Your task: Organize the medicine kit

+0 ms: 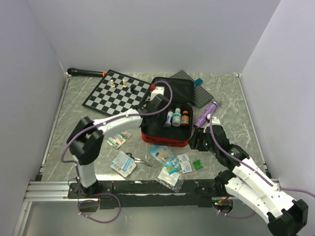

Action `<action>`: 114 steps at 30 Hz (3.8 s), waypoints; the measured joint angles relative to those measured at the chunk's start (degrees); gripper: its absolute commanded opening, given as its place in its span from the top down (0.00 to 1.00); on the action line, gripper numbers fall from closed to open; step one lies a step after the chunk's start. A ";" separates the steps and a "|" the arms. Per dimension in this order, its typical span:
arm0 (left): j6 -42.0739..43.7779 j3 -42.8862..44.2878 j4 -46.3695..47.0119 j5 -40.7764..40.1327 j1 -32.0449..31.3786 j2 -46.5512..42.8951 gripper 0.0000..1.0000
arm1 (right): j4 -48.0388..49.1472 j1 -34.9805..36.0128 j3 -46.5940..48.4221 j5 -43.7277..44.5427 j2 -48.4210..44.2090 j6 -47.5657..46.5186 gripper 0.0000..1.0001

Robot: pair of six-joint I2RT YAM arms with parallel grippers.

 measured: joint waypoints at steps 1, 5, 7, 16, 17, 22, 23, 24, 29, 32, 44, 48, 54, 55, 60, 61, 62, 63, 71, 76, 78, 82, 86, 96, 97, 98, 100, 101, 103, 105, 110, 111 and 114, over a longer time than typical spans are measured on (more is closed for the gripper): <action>0.79 1.27 0.17 1.16 0.94 1.66 0.60 | 0.00 0.00 0.00 0.02 -0.04 0.00 0.40; 4.66 5.60 0.94 4.61 4.83 8.11 0.59 | -0.02 0.00 0.22 0.28 -0.59 -0.46 0.40; 6.38 6.69 0.96 5.79 5.88 10.32 0.58 | -0.04 0.00 0.57 0.50 -0.74 -1.05 0.40; 11.61 13.70 1.16 9.92 5.62 18.91 0.59 | 0.44 0.00 1.01 1.20 0.26 -2.38 0.40; 11.87 14.08 1.20 10.19 5.62 19.30 0.59 | 0.44 0.00 1.01 1.22 0.31 -2.51 0.40; 12.11 16.44 0.87 11.85 5.64 21.81 0.59 | 0.46 0.00 0.98 1.29 0.35 -2.82 0.40; 12.13 16.83 0.76 12.15 5.62 22.23 0.59 | 0.46 0.00 1.01 1.29 0.37 -2.82 0.40; 12.17 17.03 0.76 12.24 5.62 22.64 0.59 | 0.46 0.00 1.01 1.29 0.39 -2.84 0.40; 12.48 17.53 0.94 13.60 5.64 22.99 0.53 | 0.46 0.00 1.01 1.29 0.52 -2.97 0.40; 12.44 17.53 1.57 14.80 5.64 22.97 0.44 | 0.48 0.00 1.01 1.29 0.76 -2.97 0.40; 12.48 15.04 3.58 14.91 6.71 21.44 0.25 | 0.46 0.00 0.98 1.31 1.14 -2.97 0.40; 12.46 11.58 3.23 14.51 6.71 17.09 0.22 | 0.46 0.00 1.01 1.29 1.14 -2.97 0.40; 11.72 6.29 3.80 13.99 6.69 4.50 0.17 | 0.48 0.00 0.98 1.27 1.16 -2.97 0.40; 11.45 5.11 4.11 13.92 6.64 1.95 0.18 | 0.50 0.00 0.98 1.27 1.22 -2.97 0.40; 10.67 -2.12 5.92 11.89 4.52 -11.28 0.25 | 0.50 0.00 0.98 1.22 1.57 -2.95 0.40; 10.47 -3.85 6.19 11.23 3.56 -13.31 0.26 | 0.50 0.00 0.98 1.22 1.55 -2.95 0.39; 10.10 -6.34 6.64 10.19 2.08 -15.67 0.26 | 0.50 0.00 0.98 1.22 1.55 -2.95 0.40; 9.55 -8.57 6.67 9.40 0.72 -17.51 0.26 | 0.50 0.00 0.98 1.20 1.55 -2.93 0.40; -2.93 -25.29 1.07 -0.52 -12.02 -27.39 0.25 | 1.33 0.00 0.76 -0.26 2.49 -3.02 0.40; -16.98 -34.62 -2.14 -3.98 -13.70 -36.13 0.26 | 2.32 0.00 0.02 -1.99 3.43 -3.13 0.40; -22.34 -37.86 -4.57 -5.29 -13.60 -39.30 0.25 | 2.71 0.00 -0.13 -2.40 3.39 -3.21 0.40; -32.87 -39.50 -13.14 -8.22 -13.62 -43.65 0.23 | 2.93 0.00 -0.37 -2.91 3.32 -3.21 0.40; -44.78 -39.50 -22.40 -11.58 -13.60 -48.22 0.25 | 3.26 0.02 -0.52 -3.23 3.28 -3.17 0.40; -53.77 -48.59 -25.94 -7.82 -3.58 -50.71 0.23 | 3.56 0.02 -0.79 -4.79 3.15 -2.99 0.40; -53.42 -49.13 -25.59 -6.95 -2.93 -50.56 0.23 | 3.61 0.02 -0.90 -4.79 2.95 -2.99 0.40; -53.16 -49.40 -25.33 -6.38 -2.67 -50.27 0.23 | 3.82 0.02 -1.18 -4.81 2.71 -2.97 0.40; -52.41 -49.51 -24.50 -5.05 -2.34 -48.94 0.25 | 3.87 0.02 -1.77 -4.81 2.32 -2.97 0.40; -52.02 -49.51 -23.98 -4.59 -2.27 -48.09 0.26 | 3.87 0.02 -1.81 -4.81 2.32 -2.97 0.40; -50.75 -49.51 -22.51 -3.21 -2.23 -45.72 0.30 | 3.91 0.02 -1.84 -4.83 2.56 -2.97 0.40; -49.29 -49.62 -20.81 -1.73 -2.16 -43.80 0.34 | 3.91 0.02 -1.84 -4.83 2.75 -2.97 0.40; -45.22 -49.83 -15.93 0.68 -2.05 -40.70 0.49 | 3.91 0.02 -1.84 -4.83 2.93 -2.97 0.40; -44.81 -49.83 -15.08 1.07 -2.01 -40.50 0.53 | 3.91 0.02 -1.84 -4.81 2.93 -2.97 0.40; -43.32 -49.99 -13.09 2.54 -1.99 -40.33 0.67 | 3.91 0.02 -1.84 -4.81 2.93 -2.97 0.40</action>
